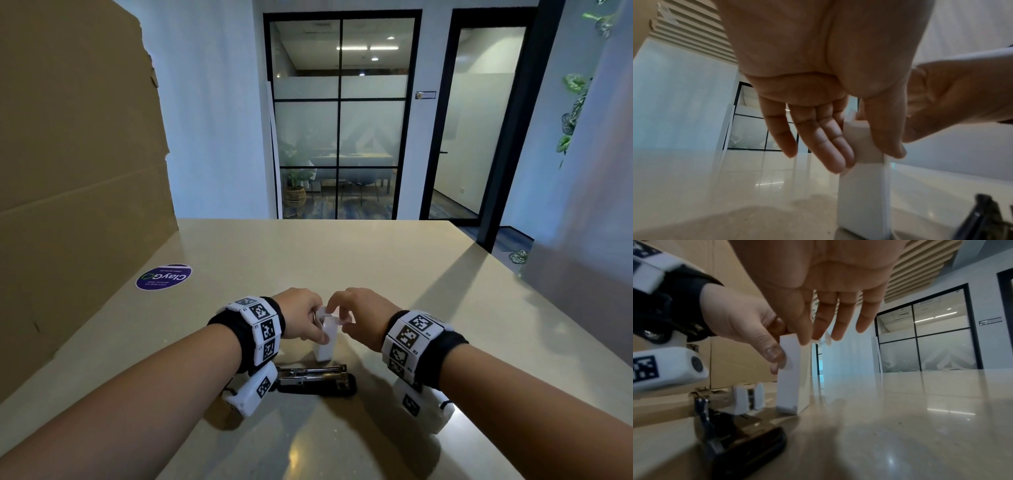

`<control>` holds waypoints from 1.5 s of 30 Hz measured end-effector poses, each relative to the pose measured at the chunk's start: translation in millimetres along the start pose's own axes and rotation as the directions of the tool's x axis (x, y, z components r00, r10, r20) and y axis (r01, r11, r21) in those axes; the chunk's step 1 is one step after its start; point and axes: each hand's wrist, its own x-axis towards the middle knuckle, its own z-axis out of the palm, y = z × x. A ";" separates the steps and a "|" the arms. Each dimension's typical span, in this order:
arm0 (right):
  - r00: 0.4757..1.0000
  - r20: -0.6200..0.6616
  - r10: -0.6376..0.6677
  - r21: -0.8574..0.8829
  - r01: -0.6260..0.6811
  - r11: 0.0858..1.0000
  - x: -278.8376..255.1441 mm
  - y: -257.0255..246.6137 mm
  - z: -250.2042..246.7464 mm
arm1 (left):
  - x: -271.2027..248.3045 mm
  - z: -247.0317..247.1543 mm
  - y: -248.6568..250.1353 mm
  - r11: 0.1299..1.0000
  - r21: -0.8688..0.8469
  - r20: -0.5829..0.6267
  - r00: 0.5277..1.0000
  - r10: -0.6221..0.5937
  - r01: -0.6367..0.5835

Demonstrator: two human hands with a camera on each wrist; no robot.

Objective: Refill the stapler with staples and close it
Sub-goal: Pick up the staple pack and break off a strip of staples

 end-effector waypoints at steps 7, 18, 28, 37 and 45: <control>0.999 -0.041 0.023 0.077 -0.020 0.997 -2.1 -2.7 1.3 | -0.7 1.6 3.8 0.998 0.043 -0.011 0.999 -0.052 0.052; 0.997 0.031 -0.065 0.036 0.064 0.997 0.0 -11.0 2.6 | -13.0 -9.2 -4.6 0.990 -0.129 0.011 0.999 0.051 -0.049; 0.982 0.186 0.018 -0.221 0.024 0.975 7.1 -12.8 12.4 | -3.3 9.6 -9.1 1.000 -0.031 -0.045 0.999 -0.007 0.006; 0.954 0.300 0.028 -0.292 0.064 0.954 12.9 -24.5 2.8 | -5.3 10.2 -6.7 0.999 -0.030 -0.034 0.999 -0.036 0.035; 0.915 0.393 0.093 -0.365 0.063 0.929 18.1 -26.2 3.8 | -6.8 10.5 -5.6 0.998 -0.046 -0.048 0.998 -0.035 0.033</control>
